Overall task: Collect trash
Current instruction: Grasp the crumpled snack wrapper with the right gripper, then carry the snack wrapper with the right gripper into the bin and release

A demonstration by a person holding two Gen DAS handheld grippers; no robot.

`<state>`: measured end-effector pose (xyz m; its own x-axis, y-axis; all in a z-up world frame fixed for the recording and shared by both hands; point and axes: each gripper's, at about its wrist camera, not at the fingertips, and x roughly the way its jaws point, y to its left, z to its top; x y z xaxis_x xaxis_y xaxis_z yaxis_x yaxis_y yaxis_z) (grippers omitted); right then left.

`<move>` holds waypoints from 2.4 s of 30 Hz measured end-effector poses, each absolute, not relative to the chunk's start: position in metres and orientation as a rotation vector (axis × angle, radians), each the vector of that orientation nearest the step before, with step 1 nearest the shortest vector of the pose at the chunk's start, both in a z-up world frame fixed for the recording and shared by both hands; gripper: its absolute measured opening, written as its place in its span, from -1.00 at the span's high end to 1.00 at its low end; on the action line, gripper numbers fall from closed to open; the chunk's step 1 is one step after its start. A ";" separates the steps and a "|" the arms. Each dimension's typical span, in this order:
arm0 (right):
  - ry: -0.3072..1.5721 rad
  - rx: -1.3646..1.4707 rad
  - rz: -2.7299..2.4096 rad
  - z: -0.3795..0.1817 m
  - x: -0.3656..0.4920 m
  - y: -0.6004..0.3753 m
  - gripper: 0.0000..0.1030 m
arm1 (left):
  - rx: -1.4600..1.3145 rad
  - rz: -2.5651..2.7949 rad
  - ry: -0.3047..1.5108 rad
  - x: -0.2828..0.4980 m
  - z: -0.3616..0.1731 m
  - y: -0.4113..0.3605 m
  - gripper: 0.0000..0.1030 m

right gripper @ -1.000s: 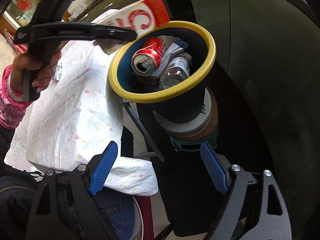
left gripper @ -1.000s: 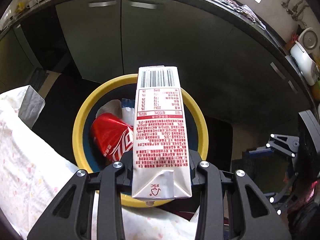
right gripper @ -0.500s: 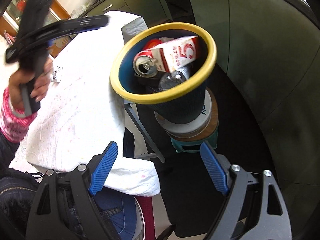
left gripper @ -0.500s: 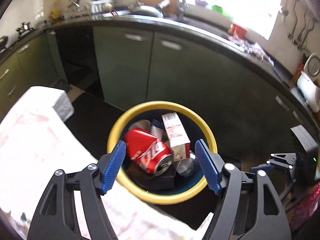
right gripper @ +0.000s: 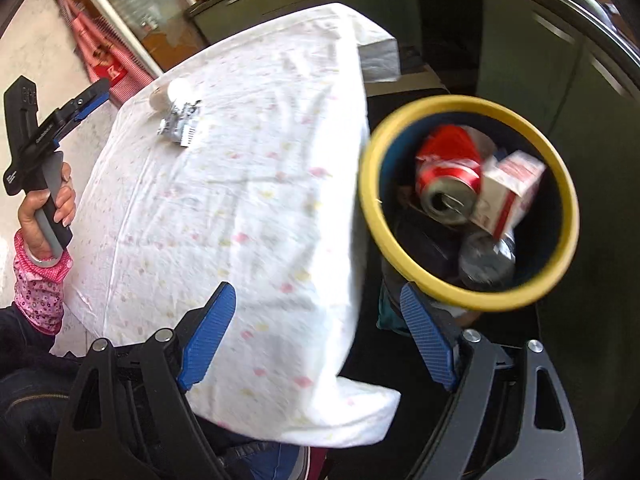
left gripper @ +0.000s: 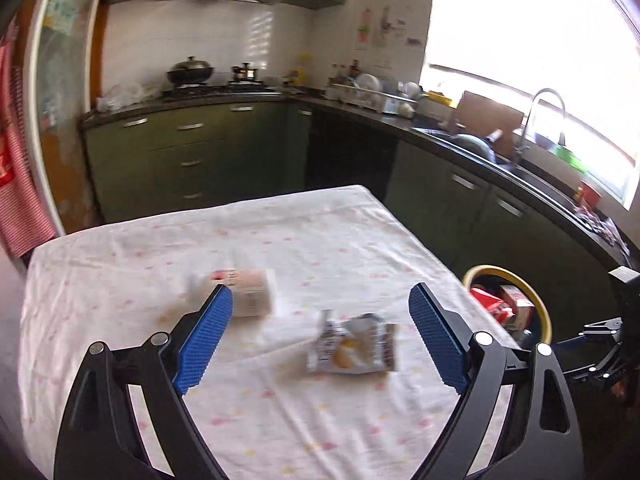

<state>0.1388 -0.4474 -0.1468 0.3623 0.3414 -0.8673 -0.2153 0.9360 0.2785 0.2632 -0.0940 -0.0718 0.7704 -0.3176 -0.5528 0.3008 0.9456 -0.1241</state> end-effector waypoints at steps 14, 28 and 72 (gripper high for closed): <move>0.981 -0.513 0.745 -0.118 0.245 -0.247 -0.59 | -0.128 -0.041 0.636 0.295 -0.136 0.030 -0.72; 1.223 -0.641 0.827 -0.165 0.330 -0.208 -0.54 | -0.084 -0.047 0.605 0.290 -0.131 0.016 -0.77; 1.267 -0.136 -0.067 -0.167 0.311 -0.518 -0.43 | -0.081 -0.071 0.631 0.292 -0.136 0.011 -0.77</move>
<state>0.3114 -0.5176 -0.1666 0.2985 -0.1253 -0.9462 -0.0249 0.9900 -0.1389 0.2924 0.0108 -0.1363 0.8051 -0.0913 -0.5860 0.0417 0.9944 -0.0976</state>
